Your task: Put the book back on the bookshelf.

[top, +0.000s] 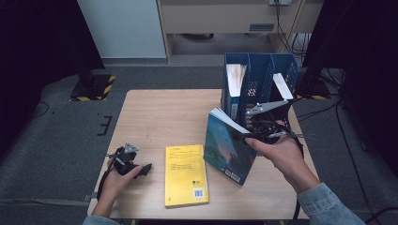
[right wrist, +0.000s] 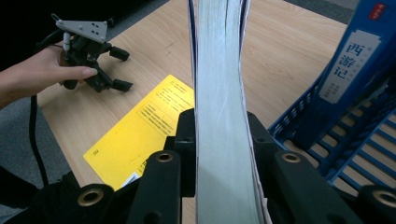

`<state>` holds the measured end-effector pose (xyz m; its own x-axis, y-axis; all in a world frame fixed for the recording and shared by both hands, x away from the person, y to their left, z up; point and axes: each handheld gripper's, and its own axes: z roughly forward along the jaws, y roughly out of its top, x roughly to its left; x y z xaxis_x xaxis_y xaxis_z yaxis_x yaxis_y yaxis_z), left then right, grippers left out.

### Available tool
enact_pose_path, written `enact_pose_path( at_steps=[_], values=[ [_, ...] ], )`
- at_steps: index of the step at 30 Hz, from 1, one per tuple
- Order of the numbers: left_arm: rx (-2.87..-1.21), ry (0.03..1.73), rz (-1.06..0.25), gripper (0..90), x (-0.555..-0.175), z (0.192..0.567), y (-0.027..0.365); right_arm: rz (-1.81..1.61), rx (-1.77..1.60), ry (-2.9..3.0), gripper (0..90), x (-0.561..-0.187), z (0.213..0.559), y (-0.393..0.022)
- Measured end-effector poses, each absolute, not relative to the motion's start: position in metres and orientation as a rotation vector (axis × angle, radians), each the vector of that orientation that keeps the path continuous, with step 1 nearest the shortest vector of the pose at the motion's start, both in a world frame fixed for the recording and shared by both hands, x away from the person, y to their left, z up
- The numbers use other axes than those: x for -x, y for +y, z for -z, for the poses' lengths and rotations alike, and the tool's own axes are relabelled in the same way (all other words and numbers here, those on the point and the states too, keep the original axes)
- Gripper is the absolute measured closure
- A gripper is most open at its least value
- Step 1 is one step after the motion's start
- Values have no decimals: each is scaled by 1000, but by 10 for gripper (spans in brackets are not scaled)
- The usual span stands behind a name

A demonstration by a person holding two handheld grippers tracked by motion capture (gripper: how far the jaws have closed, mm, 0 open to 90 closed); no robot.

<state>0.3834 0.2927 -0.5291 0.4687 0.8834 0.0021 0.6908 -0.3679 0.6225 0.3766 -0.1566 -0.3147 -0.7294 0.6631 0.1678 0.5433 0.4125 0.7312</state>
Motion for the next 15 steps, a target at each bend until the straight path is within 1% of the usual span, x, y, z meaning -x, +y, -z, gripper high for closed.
enact_pose_path(
  at_steps=[8, 15],
  values=[
    [-2166, 1303, -458, 0, -383, 529, 293, -1214, -1134, 2509, 725, -378, 315, -171],
    [-2166, 1303, -458, 0, -383, 529, 293, -1229, -1185, 2482, 725, -377, 309, -188]
  ],
)
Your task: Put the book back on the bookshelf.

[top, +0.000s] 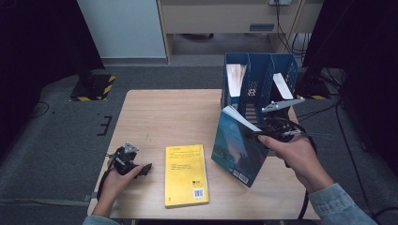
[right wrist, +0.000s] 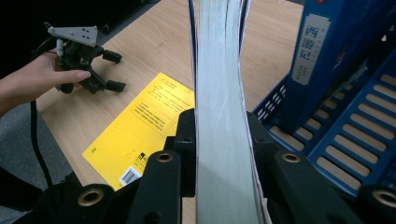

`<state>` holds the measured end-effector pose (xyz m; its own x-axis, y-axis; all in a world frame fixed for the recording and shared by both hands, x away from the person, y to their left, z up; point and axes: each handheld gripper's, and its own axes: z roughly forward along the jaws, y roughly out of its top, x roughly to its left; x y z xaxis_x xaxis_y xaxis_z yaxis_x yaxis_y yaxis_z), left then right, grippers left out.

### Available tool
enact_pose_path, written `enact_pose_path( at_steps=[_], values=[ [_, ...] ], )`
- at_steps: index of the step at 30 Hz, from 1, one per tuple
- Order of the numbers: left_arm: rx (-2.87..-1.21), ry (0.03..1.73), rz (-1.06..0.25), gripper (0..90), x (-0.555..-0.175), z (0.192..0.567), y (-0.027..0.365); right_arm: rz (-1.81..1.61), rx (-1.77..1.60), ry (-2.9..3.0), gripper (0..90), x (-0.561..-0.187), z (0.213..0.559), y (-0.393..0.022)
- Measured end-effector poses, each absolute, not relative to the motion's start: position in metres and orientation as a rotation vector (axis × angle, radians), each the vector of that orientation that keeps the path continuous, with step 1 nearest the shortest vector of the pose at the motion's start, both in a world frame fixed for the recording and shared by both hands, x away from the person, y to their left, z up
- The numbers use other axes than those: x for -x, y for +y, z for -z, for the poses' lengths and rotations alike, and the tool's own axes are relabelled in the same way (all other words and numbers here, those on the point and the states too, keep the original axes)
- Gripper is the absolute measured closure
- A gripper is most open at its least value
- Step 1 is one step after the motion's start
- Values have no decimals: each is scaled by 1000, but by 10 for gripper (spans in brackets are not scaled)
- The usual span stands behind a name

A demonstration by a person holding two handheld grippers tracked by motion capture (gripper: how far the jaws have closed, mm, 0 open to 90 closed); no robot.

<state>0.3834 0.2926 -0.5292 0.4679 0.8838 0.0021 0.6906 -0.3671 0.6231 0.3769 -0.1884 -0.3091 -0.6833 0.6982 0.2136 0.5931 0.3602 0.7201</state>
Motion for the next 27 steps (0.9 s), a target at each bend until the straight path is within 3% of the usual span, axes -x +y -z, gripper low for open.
enact_pose_path(
  at_steps=[27],
  values=[
    [-2163, 1303, -460, 0, -383, 529, 293, -1266, -1262, 2405, 725, -360, 269, -232]
  ],
)
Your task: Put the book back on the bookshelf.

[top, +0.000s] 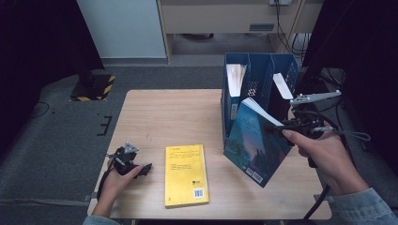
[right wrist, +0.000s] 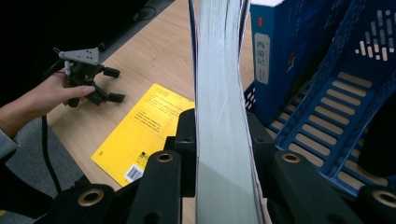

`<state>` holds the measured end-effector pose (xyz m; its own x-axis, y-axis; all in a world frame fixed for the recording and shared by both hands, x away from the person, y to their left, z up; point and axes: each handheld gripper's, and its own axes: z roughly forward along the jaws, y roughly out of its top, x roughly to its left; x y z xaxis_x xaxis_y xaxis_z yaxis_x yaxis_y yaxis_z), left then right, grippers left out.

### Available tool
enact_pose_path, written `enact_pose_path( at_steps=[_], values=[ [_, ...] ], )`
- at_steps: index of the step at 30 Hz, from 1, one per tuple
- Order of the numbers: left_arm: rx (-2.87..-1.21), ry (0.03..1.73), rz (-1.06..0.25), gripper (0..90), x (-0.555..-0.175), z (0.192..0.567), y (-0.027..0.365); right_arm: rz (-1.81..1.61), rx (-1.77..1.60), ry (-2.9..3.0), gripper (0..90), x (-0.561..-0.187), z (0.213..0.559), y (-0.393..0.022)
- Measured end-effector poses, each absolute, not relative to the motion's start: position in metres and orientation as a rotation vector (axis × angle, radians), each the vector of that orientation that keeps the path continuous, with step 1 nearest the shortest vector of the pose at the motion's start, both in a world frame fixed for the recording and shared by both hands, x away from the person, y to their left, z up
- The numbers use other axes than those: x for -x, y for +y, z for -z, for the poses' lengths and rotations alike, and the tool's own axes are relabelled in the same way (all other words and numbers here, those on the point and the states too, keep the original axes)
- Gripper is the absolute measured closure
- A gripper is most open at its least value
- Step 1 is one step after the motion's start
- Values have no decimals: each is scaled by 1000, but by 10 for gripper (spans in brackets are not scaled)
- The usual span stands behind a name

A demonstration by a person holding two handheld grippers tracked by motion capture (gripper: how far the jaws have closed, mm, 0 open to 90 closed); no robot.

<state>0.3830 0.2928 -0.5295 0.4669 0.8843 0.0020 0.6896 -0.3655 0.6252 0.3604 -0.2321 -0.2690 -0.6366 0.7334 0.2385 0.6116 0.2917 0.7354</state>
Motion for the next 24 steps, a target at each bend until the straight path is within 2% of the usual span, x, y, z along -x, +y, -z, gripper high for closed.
enact_pose_path(
  at_steps=[11, 24],
  values=[
    [-2158, 1303, -464, 0, -383, 530, 293, -1255, -1299, 2342, 725, -370, 236, -244],
    [-2157, 1302, -463, 0, -383, 530, 293, -1212, -1399, 2260, 725, -402, 225, -258]
  ],
)
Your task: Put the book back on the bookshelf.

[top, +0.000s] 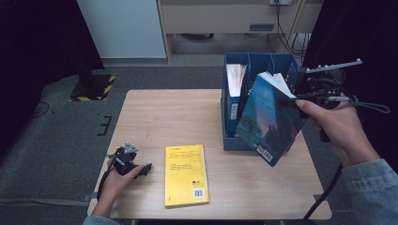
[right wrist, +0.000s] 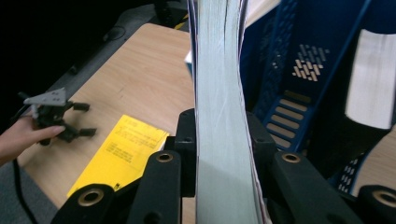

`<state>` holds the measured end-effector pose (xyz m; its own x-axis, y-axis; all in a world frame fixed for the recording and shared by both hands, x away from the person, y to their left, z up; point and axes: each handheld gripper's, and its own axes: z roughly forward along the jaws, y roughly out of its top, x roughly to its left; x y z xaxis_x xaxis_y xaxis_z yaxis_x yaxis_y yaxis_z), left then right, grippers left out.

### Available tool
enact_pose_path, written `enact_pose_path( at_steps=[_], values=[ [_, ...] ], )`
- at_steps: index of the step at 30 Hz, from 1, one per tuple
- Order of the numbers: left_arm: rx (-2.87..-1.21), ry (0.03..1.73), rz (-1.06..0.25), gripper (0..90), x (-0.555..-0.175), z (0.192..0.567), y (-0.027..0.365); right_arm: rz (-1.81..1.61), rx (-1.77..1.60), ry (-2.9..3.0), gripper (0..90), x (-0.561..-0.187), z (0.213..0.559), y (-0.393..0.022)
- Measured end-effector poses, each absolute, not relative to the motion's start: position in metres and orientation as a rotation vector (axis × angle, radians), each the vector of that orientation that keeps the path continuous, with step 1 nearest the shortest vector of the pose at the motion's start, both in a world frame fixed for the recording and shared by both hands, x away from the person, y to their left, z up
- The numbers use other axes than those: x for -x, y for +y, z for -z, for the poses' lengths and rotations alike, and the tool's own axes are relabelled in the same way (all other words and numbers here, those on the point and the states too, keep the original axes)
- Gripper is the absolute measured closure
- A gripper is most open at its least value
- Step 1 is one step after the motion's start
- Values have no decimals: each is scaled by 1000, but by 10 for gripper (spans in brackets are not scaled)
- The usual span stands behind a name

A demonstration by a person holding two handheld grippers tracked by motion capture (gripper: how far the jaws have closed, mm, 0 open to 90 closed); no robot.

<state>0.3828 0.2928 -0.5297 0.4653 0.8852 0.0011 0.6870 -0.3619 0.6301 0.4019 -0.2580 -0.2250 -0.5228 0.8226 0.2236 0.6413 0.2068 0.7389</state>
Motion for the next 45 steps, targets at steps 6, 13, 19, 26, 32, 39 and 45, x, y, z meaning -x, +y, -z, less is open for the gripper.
enact_pose_path(
  at_steps=[6, 13, 19, 26, 32, 39, 45],
  values=[
    [-2161, 1303, -460, 0, -383, 529, 293, -1135, -1456, 2218, 725, -421, 223, -261],
    [-2161, 1303, -461, 0, -383, 529, 293, -1084, -1510, 2179, 725, -439, 229, -261],
    [-2161, 1303, -461, 0, -384, 529, 292, -1072, -1553, 2146, 725, -449, 234, -264],
    [-2161, 1304, -461, 0, -383, 529, 292, -1063, -1577, 2120, 725, -456, 233, -264],
    [-2161, 1303, -461, 0, -383, 529, 292, -1047, -1595, 2103, 725, -465, 233, -259],
    [-2162, 1301, -460, 0, -384, 529, 292, -1031, -1622, 2074, 725, -476, 237, -256],
    [-2162, 1300, -459, 0, -384, 529, 292, -1026, -1612, 2058, 725, -483, 236, -250]
  ],
)
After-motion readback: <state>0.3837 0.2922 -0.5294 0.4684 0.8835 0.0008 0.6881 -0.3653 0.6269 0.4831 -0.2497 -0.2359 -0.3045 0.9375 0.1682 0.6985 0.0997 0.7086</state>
